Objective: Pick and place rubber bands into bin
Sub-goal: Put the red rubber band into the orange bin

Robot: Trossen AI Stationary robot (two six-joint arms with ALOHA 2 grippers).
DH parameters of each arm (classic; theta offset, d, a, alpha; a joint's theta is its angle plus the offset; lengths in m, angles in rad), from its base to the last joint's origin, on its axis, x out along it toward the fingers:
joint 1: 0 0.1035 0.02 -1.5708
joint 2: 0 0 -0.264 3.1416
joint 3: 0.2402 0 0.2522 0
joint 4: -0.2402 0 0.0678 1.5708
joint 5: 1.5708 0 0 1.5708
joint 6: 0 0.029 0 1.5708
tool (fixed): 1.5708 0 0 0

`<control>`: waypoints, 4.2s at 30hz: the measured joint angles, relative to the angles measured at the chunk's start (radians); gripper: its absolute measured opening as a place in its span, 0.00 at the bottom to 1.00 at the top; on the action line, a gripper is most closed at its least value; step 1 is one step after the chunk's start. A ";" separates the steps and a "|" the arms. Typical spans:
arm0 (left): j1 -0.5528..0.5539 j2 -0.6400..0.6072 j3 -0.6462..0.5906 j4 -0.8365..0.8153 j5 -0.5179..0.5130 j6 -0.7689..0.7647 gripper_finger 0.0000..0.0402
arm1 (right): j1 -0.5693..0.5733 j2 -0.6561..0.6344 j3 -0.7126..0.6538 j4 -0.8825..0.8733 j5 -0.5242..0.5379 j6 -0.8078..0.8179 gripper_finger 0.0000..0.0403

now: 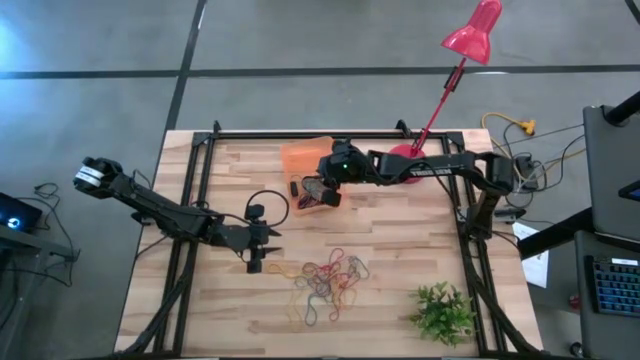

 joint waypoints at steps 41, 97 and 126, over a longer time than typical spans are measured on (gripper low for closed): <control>0.000 0.000 -0.001 0.000 0.000 0.000 0.40 | 0.441 -0.066 -0.333 -0.066 -0.089 0.372 0.31; 0.000 0.000 -0.001 0.002 -0.001 0.000 0.40 | 0.492 0.070 -0.467 0.218 0.025 0.443 0.04; 0.000 0.000 -0.002 0.010 -0.001 0.000 0.40 | 0.508 -0.093 -0.164 -0.238 0.275 0.185 0.02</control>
